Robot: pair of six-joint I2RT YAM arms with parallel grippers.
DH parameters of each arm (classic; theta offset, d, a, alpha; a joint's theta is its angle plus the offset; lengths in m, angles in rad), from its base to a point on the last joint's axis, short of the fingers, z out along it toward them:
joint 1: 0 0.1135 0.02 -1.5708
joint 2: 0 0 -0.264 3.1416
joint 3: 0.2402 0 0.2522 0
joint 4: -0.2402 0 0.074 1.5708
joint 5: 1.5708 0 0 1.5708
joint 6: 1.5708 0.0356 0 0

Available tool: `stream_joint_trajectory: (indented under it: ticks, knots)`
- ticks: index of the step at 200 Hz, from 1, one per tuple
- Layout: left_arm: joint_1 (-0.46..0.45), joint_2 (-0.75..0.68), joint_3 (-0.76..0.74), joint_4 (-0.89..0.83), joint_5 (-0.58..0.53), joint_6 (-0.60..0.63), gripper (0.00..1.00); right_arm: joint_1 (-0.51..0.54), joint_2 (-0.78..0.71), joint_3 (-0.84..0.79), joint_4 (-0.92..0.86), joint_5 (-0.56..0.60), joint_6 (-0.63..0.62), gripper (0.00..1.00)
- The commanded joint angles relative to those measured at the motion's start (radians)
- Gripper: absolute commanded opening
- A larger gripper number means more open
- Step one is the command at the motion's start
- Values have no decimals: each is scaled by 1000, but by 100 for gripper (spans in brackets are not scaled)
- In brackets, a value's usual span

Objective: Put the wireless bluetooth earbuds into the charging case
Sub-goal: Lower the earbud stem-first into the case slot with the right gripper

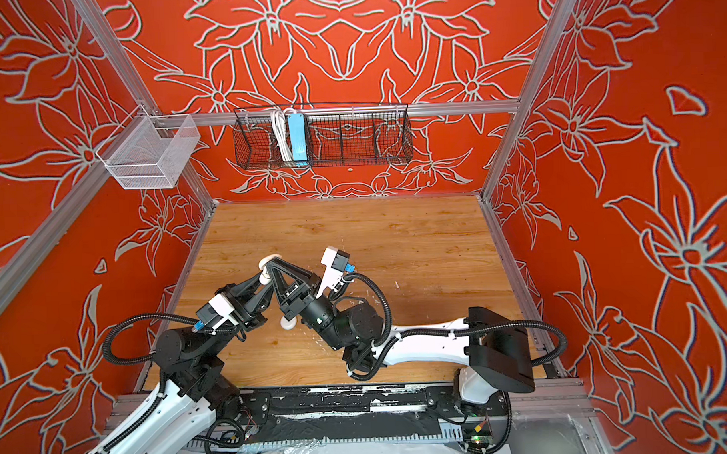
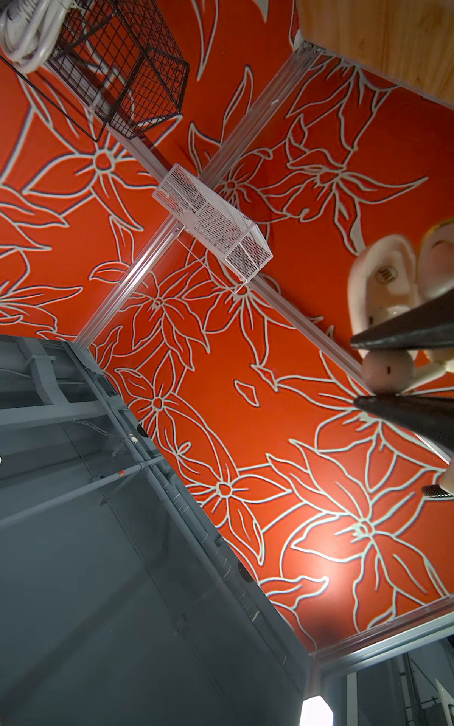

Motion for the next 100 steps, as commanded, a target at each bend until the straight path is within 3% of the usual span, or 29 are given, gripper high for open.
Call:
stream_joint_trajectory:
  ticks: [1,61,100]
  knots:
    - [-17,-30,47,84,65,12,0,21,20,-55,-141,23,-27,0]
    - [-17,-45,45,88,82,-5,0,22,25,-65,-113,39,-51,0]
    - [-17,-33,51,86,87,-1,0,21,45,-24,-134,-57,-10,0]
